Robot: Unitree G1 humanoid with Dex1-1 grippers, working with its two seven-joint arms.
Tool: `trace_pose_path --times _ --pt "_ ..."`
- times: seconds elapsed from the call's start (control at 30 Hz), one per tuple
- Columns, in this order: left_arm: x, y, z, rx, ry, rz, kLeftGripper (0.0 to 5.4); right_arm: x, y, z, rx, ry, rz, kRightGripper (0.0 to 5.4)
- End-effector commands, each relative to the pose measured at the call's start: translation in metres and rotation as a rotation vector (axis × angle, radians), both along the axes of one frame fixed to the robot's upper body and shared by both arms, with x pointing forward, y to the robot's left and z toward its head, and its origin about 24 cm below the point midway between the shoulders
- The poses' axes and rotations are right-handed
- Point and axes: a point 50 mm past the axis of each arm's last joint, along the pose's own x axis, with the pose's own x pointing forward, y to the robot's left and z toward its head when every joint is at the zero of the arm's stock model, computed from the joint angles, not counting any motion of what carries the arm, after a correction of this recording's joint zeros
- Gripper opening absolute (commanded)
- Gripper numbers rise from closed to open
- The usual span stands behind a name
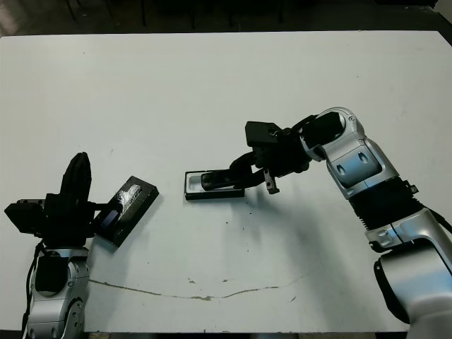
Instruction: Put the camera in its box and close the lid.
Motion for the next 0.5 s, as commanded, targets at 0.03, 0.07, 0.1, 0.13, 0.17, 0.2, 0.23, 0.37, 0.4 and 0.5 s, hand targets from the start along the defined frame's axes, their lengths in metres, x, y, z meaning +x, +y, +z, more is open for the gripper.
trace_pose_path --times 0.03,0.07,0.1,0.13,0.17,0.2,0.23,0.37,0.4,0.5 --pt "-0.0040 0.0015 -0.0075 0.003 0.041 0.014 0.00 -0.0026 0.0005 -0.0119 -0.013 0.046 0.004 0.67" --pt "-0.0042 0.0015 -0.0074 0.003 0.041 0.013 0.00 -0.0030 0.0006 -0.0124 -0.016 0.046 0.005 0.67" --pt "-0.0044 0.0014 -0.0074 0.003 0.040 0.012 0.00 -0.0031 0.0003 -0.0130 -0.020 0.044 0.003 0.67" --pt "-0.0045 0.0013 -0.0076 0.001 0.041 0.013 0.00 -0.0029 -0.0003 -0.0134 -0.030 0.043 -0.005 0.67" --pt "-0.0046 0.0013 -0.0079 0.001 0.043 0.014 0.00 -0.0024 -0.0012 -0.0139 -0.035 0.039 -0.010 0.67" --pt "-0.0046 0.0013 -0.0081 0.001 0.041 0.014 0.00 -0.0018 -0.0021 -0.0142 -0.037 0.034 -0.015 0.67" --pt "-0.0046 0.0013 -0.0082 0.002 0.042 0.014 0.00 -0.0013 -0.0028 -0.0141 -0.039 0.027 -0.018 0.67" --pt "-0.0048 0.0007 -0.0082 0.001 0.045 0.015 0.00 -0.0003 -0.0038 -0.0122 -0.032 0.001 -0.006 0.67" --pt "-0.0047 0.0007 -0.0083 0.001 0.045 0.014 0.00 -0.0002 -0.0037 -0.0115 -0.030 -0.005 -0.003 0.67" --pt "-0.0051 0.0003 -0.0089 0.000 0.050 0.018 0.00 -0.0006 -0.0028 -0.0082 -0.032 -0.013 0.001 0.67"
